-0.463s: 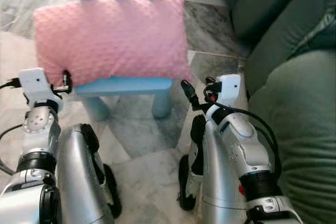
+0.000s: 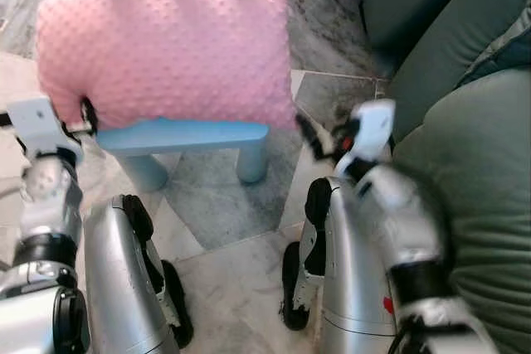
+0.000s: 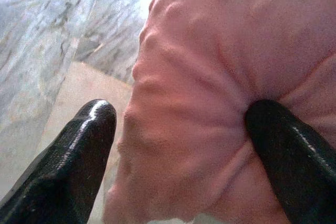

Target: Move the pillow to the sofa

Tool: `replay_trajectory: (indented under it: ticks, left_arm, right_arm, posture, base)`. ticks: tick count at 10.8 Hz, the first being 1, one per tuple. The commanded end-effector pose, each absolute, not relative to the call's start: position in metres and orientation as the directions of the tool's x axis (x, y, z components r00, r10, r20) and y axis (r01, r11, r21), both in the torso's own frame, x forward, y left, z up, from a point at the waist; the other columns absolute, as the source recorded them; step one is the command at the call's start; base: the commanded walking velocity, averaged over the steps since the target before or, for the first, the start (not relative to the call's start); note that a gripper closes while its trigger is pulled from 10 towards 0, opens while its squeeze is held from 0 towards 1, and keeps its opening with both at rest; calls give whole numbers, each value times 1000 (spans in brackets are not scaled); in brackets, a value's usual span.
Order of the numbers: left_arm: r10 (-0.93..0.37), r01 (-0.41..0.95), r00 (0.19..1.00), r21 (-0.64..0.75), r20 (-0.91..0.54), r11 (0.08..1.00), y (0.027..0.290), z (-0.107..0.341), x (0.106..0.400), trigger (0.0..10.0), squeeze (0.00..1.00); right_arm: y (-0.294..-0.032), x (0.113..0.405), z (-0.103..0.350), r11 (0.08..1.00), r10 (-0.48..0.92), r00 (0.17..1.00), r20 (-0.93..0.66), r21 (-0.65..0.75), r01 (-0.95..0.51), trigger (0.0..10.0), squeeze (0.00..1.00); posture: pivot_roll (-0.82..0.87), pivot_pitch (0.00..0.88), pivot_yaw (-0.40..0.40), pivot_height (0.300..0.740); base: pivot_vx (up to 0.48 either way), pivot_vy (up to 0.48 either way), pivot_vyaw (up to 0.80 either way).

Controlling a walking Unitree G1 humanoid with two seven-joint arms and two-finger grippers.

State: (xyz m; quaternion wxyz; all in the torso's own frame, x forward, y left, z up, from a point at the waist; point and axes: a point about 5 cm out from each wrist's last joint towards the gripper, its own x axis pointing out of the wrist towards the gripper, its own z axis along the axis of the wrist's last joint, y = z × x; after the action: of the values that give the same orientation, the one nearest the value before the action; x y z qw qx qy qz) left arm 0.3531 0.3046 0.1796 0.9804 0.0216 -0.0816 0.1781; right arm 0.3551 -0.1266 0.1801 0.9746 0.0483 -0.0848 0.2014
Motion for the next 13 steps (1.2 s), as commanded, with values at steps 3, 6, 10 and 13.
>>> replay_trajectory:
  ticks: [3,6,10,13]
  left_arm:
    - [341,-355,929,84,143,931,302,185,347,10000,0]
    - [423,-436,900,149,110,888,304,171,323,10000,0]
    - [529,-554,832,188,169,811,339,199,313,10000,0]
    - [487,-518,841,89,237,851,341,233,326,10000,0]
  right_arm:
    - [-153,352,197,942,331,917,225,-14,-336,10000,0]
    - [-160,349,191,950,305,929,212,-6,-311,10000,0]
    - [-168,352,202,957,286,928,239,-24,-289,10000,0]
    - [-176,356,216,961,260,921,290,13,-275,10000,0]
  posture:
    - [-97,476,-90,393]
    - [-76,461,-79,393]
    - [-67,452,-77,393]
    - [-69,453,-73,393]
  base:
    - [0,0,0]
    - [0,0,0]
    - [0,0,0]
    - [0,0,0]
